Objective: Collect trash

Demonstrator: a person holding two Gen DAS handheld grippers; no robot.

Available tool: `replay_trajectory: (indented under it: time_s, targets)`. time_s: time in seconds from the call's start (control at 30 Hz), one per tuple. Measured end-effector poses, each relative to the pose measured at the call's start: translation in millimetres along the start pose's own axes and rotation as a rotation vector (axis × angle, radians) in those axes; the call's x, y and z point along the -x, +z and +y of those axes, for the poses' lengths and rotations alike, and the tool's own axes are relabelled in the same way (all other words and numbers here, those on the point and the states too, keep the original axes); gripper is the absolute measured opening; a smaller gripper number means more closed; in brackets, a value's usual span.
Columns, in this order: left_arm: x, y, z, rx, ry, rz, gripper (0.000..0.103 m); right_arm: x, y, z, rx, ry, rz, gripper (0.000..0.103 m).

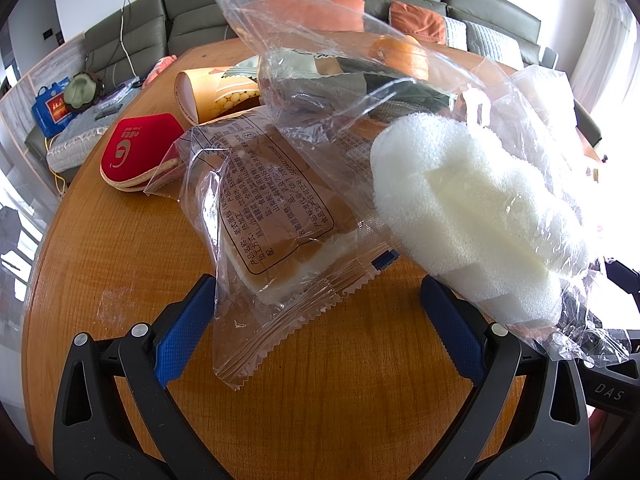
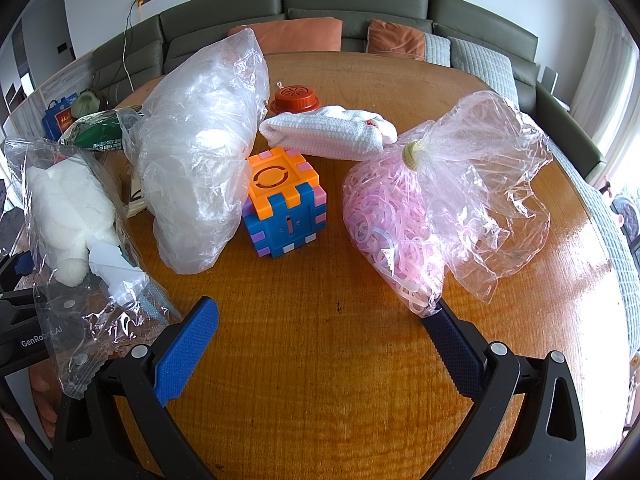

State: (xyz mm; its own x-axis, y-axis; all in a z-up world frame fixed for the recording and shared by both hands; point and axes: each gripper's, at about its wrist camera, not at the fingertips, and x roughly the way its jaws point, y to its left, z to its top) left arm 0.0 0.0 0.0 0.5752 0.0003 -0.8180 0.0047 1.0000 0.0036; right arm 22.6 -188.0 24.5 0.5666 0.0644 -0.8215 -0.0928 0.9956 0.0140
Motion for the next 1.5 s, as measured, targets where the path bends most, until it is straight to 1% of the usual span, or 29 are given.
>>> replay_trajectory:
  time_s: [0.5,0.63,0.8,0.93,1.13,1.27,1.37,1.47,1.5]
  targets:
    - [0,0,0,-0.009,-0.005,0.0,0.097,1,1,-1,0.007,0.003,0.001,0.101]
    - [4,-1,2,-0.045,-0.034,0.041,0.097,9,3,-6,0.008,0.007,0.021,0.101]
    - [20,-9,13,-0.036,-0.093,0.063,0.097,31,13,-7,0.013,0.054,0.004,0.101]
    - [37,-10,21,-0.056,-0.115,0.085,0.097,49,17,-4,0.031,0.1,-0.002,0.101]
    - [69,-5,34,-0.082,-0.091,0.032,0.097,85,24,3,0.073,0.165,-0.037,0.1]
    - [81,1,42,-0.086,-0.093,0.021,0.097,95,44,17,0.103,0.193,-0.059,0.098]
    - [88,9,45,-0.068,-0.107,0.006,0.097,93,62,37,0.15,0.177,-0.097,0.097]
    - [87,15,41,-0.061,-0.102,-0.003,0.097,73,76,55,0.197,0.143,-0.103,0.093]
    - [88,15,44,-0.06,-0.102,-0.005,0.097,66,79,59,0.208,0.127,-0.098,0.09]
